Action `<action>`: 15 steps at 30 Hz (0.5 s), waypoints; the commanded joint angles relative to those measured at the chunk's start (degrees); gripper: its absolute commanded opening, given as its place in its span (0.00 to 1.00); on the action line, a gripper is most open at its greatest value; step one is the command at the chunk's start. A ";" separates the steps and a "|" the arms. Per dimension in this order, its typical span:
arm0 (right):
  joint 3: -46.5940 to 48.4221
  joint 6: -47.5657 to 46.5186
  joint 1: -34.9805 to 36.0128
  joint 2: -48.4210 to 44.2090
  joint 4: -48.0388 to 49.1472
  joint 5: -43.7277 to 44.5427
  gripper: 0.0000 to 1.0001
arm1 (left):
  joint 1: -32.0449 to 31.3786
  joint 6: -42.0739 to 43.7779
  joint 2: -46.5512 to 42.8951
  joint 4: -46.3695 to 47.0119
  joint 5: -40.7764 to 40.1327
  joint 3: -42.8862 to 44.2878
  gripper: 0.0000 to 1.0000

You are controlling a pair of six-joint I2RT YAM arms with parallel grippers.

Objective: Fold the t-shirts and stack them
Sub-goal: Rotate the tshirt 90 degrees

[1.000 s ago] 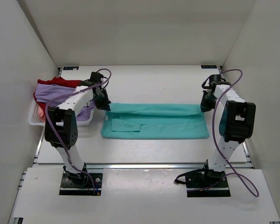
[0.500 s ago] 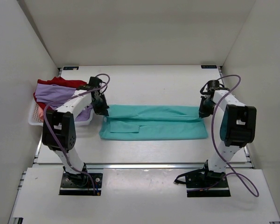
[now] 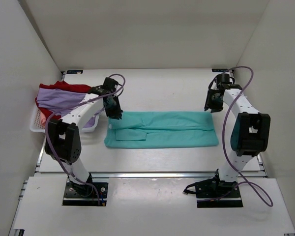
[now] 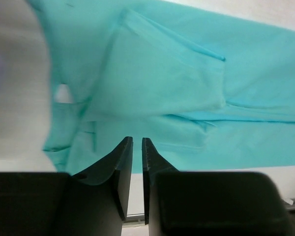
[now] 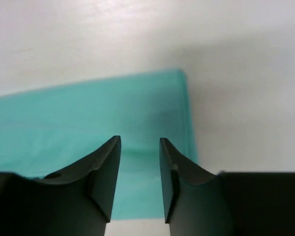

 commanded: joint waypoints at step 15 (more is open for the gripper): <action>-2.93 2.98 3.45 10.68 6.04 -4.40 0.27 | -3.80 -17.27 18.87 4.83 0.15 -1.23 0.19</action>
